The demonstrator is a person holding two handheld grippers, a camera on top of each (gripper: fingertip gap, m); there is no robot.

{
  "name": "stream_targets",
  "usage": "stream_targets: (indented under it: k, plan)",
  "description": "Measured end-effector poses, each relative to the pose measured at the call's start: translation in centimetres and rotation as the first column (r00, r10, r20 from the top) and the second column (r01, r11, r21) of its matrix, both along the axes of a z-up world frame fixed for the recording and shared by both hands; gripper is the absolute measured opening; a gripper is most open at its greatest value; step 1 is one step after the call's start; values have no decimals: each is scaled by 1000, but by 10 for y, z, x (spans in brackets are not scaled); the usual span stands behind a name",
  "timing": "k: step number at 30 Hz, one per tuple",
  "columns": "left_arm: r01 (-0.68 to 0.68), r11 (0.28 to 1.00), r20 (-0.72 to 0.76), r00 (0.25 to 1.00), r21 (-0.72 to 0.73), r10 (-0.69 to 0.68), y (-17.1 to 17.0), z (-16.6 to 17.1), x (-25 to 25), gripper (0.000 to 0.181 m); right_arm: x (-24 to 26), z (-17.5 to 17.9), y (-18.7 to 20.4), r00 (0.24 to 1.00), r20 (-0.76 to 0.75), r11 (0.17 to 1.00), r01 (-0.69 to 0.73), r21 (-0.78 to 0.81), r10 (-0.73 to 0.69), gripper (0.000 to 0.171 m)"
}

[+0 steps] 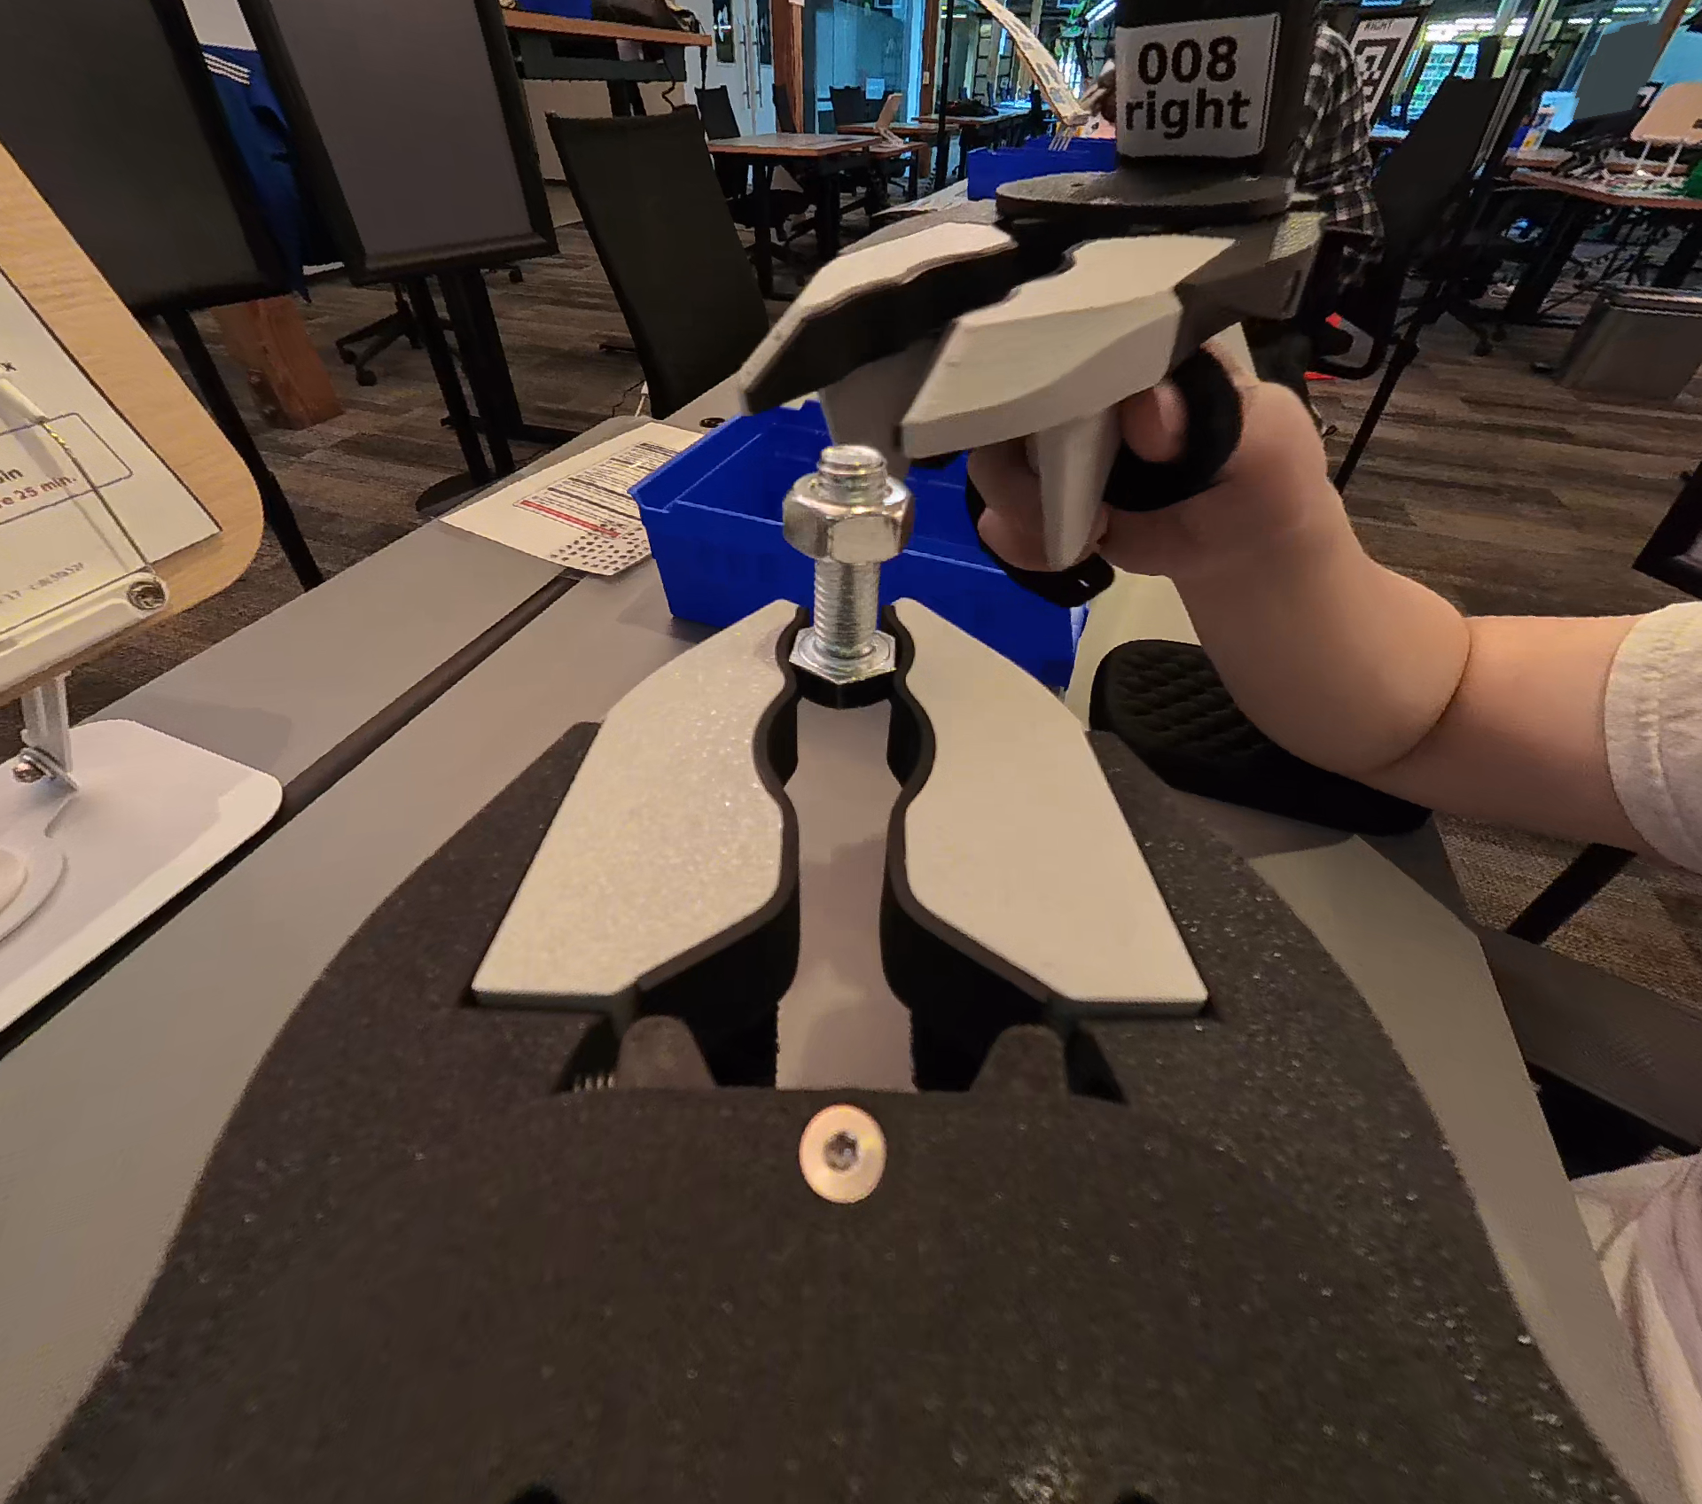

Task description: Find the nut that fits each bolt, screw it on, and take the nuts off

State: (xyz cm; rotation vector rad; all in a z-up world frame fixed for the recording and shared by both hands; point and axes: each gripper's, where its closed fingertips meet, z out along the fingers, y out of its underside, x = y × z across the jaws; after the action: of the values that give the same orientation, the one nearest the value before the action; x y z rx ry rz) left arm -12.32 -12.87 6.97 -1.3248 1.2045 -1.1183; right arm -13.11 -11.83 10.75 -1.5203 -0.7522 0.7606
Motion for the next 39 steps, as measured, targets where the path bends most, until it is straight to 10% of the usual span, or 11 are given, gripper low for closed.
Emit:
stream_targets:
  k: [39]
  plan:
    - [50,999,28,998,-15,-49,-13,8,1,14,-3,2,-3,964,-196,975,-200,-96,178,30]
